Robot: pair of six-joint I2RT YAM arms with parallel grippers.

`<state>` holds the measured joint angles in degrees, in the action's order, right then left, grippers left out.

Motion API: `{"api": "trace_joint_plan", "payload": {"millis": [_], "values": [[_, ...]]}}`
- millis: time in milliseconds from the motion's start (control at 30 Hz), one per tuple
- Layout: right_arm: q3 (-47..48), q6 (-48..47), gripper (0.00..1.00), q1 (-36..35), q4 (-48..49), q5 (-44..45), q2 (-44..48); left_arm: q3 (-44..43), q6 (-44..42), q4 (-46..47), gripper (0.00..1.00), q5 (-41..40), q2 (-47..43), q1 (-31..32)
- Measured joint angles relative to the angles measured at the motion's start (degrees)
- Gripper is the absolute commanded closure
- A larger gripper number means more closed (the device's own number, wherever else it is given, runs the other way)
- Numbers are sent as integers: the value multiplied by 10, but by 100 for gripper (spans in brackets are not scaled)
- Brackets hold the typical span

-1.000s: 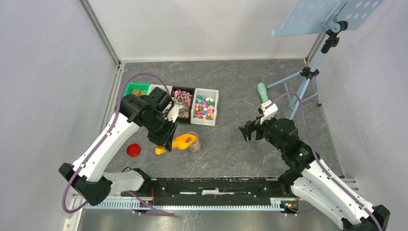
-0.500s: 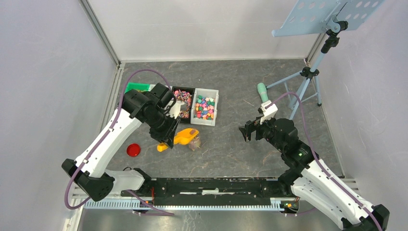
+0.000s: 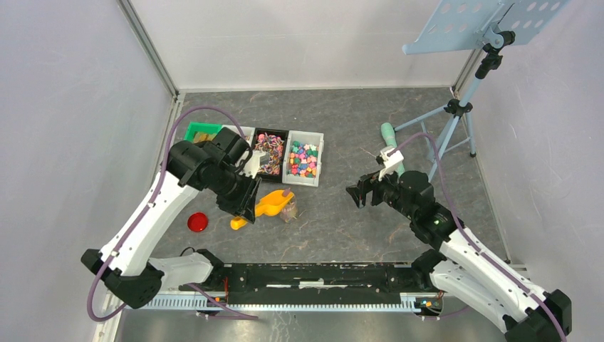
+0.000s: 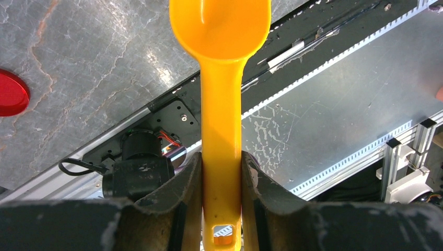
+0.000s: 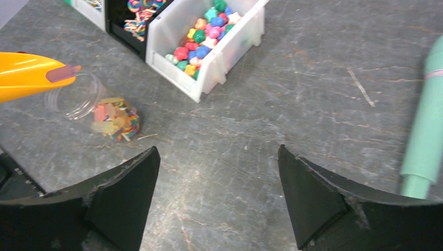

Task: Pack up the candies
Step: Place the fake candies in the packing bottle.

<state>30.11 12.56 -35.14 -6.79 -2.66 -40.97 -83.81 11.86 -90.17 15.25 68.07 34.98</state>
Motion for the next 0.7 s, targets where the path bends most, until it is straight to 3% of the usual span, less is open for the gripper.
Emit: {"api": "trace_joint_plan", "payload": {"millis": [133,267,400,500,700], "values": [[0,31,43,0,34,-44,-33,7,3,-2,98,2,-21,0],[0,75,74,-2,88,-95,-70,7,3,-2,98,8,-27,0],[1,116,93,-22,143,-122,-112,13,3,-1,98,14,-32,0],[14,133,100,-52,168,-126,-151,30,3,-2,98,14,-38,0],[78,151,100,-127,215,-123,-236,38,3,-2,98,13,-34,0]]}}
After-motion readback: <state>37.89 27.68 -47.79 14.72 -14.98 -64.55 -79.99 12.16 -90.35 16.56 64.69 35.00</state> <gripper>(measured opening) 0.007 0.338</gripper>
